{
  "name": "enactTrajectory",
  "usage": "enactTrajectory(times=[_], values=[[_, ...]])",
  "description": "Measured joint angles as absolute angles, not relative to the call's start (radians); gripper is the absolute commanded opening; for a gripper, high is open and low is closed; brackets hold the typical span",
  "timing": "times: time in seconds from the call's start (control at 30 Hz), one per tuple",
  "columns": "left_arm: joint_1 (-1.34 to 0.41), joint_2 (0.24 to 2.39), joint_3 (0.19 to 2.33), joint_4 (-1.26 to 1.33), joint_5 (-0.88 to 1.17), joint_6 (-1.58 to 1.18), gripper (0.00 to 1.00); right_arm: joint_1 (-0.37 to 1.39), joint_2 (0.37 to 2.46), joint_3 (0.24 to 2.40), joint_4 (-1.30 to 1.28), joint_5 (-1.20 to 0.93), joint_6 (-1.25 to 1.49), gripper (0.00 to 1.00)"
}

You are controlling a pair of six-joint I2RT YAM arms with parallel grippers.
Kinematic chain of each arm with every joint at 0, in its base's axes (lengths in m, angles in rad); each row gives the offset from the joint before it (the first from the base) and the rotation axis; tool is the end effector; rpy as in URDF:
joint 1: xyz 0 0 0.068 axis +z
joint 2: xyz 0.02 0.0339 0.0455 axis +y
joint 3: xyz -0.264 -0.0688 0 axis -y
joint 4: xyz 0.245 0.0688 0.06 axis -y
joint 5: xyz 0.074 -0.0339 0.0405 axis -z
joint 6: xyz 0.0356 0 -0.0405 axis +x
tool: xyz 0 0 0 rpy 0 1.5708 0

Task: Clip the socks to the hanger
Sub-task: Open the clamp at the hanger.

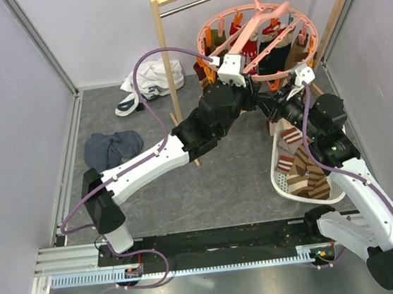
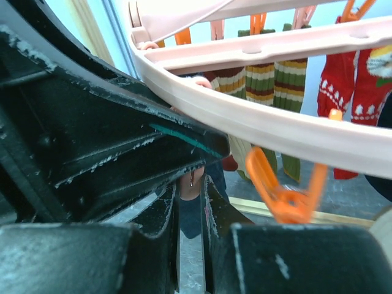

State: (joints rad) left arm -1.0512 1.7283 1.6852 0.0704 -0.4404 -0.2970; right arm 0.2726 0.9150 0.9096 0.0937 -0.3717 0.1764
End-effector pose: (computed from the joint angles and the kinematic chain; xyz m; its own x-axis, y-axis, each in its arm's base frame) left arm 0.2192 -0.3526 0.4265 -0.1549 -0.2624 -0.9525 0.5525 0.7763 -0.3037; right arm 0.1998 0.0693 0.3909 -0.0216 0.1637 -0.9863 -0.6049 0.7833 0.1433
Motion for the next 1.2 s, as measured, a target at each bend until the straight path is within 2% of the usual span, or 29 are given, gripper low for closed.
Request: enactTrajectory(times=[0.1, 0.13, 0.17, 0.2, 0.23, 0.4, 0.5, 0.83, 1.03, 1.2], values=[[-1.052, 1.739, 1.686, 0.081, -0.444, -0.292, 0.18, 0.277, 0.904, 0.897, 0.091, -0.347, 0.17, 0.07], [-1.052, 1.742, 1.686, 0.084, -0.444, -0.29, 0.14, 0.278, 0.901, 0.894, 0.088, -0.339, 0.168, 0.15], [-1.052, 1.745, 1.686, 0.085, -0.444, -0.287, 0.08, 0.278, 0.899, 0.892, 0.084, -0.335, 0.167, 0.19], [-1.052, 1.746, 1.686, 0.086, -0.445, -0.285, 0.05, 0.279, 0.898, 0.891, 0.08, -0.332, 0.167, 0.23], [-1.052, 1.748, 1.686, 0.086, -0.445, -0.284, 0.03, 0.279, 0.896, 0.891, 0.076, -0.327, 0.168, 0.33], [-1.052, 1.75, 1.686, 0.104, -0.443, -0.282, 0.02, 0.297, 0.862, 0.891, 0.021, -0.311, 0.184, 0.58], [-1.052, 1.75, 1.686, 0.112, -0.443, -0.28, 0.02, 0.302, 0.828, 0.895, -0.051, -0.297, 0.192, 0.64], [-1.052, 1.75, 1.686, 0.138, -0.439, -0.258, 0.02, 0.304, 0.821, 0.985, -0.462, -0.132, 0.242, 0.7], [-1.052, 1.75, 1.684, 0.146, -0.426, -0.259, 0.02, 0.3, 0.871, 0.989, -0.715, 0.01, 0.341, 0.7], [-1.047, 1.75, 1.672, 0.16, -0.413, -0.26, 0.02, 0.231, 0.892, 0.957, -0.822, 0.077, 0.39, 0.7]])
